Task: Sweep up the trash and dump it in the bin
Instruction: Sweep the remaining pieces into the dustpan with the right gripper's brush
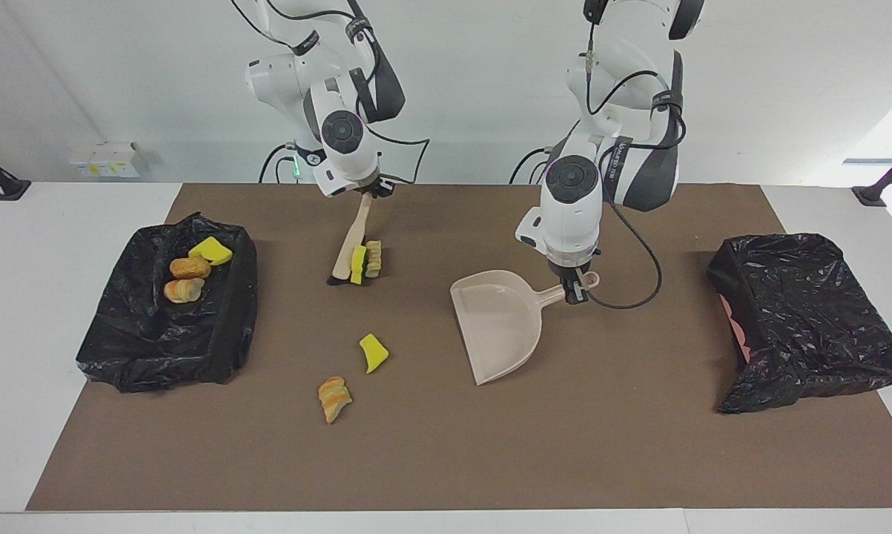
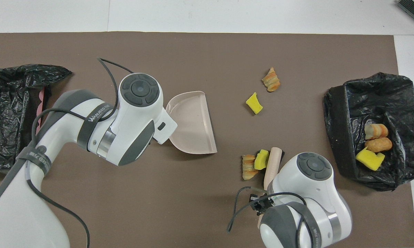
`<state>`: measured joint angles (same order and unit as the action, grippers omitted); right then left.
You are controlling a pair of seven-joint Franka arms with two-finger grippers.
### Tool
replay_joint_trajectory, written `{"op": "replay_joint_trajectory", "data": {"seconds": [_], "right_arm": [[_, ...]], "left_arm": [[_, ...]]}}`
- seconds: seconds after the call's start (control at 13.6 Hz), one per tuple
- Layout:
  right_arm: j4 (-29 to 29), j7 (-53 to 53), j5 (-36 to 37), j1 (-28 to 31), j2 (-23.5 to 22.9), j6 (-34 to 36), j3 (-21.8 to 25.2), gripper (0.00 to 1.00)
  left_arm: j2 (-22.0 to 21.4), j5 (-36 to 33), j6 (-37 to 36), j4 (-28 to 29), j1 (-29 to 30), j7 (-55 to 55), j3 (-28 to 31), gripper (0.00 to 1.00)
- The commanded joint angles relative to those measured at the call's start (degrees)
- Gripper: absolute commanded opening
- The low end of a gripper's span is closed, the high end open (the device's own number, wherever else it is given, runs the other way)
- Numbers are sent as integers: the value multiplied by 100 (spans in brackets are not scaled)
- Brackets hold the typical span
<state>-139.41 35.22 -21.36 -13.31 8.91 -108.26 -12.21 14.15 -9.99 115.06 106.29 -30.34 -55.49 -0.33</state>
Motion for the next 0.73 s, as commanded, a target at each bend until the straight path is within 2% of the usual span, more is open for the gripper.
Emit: {"op": "replay_joint_trajectory", "data": {"seconds": [0.0, 0.15, 0.37, 0.66], "right_arm": [[369, 3, -560, -171, -345, -117, -62, 0], [538, 3, -1051, -295, -442, -178, -62, 0], [634, 11, -1904, -759, -495, -809, -71, 0], [1362, -181, -1854, -1033, -864, -776, -71, 0]], "left_arm": [[-685, -82, 763, 1174, -376, -111, 24, 0], [-712, -82, 773, 1210, -490, -128, 24, 0], [-834, -91, 807, 1410, -657, -164, 24, 0], [-993, -82, 1088, 1693, -816, -146, 24, 0]]}}
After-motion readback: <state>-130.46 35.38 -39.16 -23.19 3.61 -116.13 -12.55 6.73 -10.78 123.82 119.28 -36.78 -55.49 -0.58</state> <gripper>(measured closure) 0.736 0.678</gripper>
